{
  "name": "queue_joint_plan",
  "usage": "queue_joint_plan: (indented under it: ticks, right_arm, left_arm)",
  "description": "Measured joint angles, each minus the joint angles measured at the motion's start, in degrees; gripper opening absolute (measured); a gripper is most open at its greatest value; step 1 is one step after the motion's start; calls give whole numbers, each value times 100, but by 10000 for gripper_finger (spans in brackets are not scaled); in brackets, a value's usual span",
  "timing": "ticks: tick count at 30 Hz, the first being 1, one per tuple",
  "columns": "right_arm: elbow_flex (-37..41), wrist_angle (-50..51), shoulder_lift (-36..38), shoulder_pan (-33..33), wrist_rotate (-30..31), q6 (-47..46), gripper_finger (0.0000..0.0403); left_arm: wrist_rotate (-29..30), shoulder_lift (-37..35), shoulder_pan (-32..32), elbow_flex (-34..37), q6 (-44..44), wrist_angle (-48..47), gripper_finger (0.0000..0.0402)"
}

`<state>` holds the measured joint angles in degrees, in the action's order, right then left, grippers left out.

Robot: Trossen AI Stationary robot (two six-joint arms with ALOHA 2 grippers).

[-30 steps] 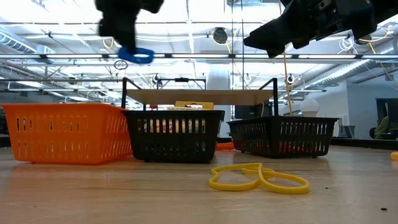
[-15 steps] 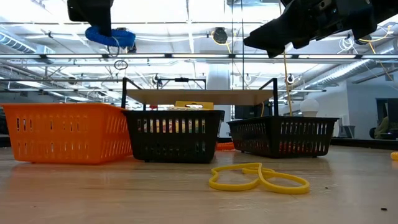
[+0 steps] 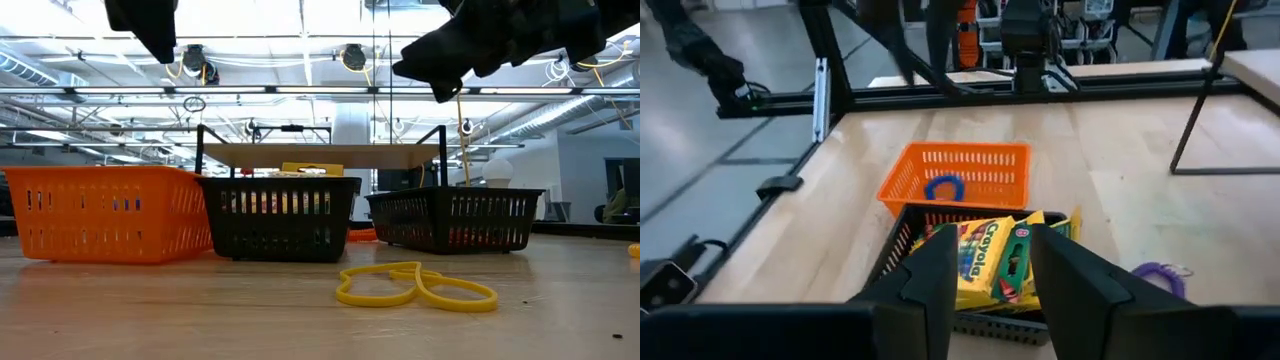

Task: Pick & Place Office Desk Supplies
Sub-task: Put the blue keychain into the orange bin, then put the yellow rubber band into the right black bin

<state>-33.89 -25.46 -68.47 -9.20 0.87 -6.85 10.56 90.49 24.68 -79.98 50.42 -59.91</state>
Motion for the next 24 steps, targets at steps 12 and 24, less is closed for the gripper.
queue_joint_plan:
  ticks: [12, 24]
  right_arm:
    - [-487, 567, -169, -2340, 1936, 449, 91]
    - [-1768, 701, -2464, -3684, 3057, -490, 91]
  left_arm:
    - [1382, 298, 429, 4, -216, 7, 182]
    - [3285, 481, 1302, 4, 280, 12, 184]
